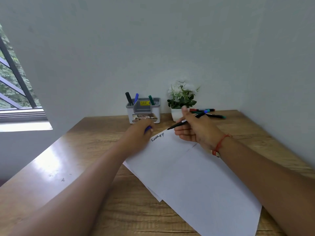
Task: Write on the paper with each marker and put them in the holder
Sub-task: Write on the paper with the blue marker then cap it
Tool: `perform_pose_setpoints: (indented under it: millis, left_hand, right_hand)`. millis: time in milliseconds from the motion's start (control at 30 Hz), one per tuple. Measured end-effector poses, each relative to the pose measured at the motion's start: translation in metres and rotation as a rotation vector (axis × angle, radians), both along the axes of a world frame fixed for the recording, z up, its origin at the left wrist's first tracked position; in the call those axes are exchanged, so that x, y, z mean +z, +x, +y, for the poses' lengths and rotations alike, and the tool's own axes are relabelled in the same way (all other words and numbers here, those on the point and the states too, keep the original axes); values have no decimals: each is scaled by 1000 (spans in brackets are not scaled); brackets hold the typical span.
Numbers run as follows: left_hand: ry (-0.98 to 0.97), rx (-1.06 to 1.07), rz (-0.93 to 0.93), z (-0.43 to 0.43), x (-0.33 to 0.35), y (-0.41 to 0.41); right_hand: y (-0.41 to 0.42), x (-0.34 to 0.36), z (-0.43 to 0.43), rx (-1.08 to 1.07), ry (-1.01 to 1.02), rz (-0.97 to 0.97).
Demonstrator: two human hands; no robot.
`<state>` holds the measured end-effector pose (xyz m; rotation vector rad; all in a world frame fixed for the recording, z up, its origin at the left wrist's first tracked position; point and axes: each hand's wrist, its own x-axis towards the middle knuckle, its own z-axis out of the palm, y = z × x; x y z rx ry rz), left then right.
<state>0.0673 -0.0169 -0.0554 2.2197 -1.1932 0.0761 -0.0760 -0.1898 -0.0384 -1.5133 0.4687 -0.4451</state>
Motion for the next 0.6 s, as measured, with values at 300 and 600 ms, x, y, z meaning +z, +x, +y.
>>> perform_pose_setpoints:
  millis: [300,600]
  left_hand:
    - [179,-96,-40,-4,-8,-1]
    - [194,-102,-49,-2,-8,-1]
  right_hand:
    - [16,-19,1,-18,-158,101]
    - [30,-3,3,-14,-339,156]
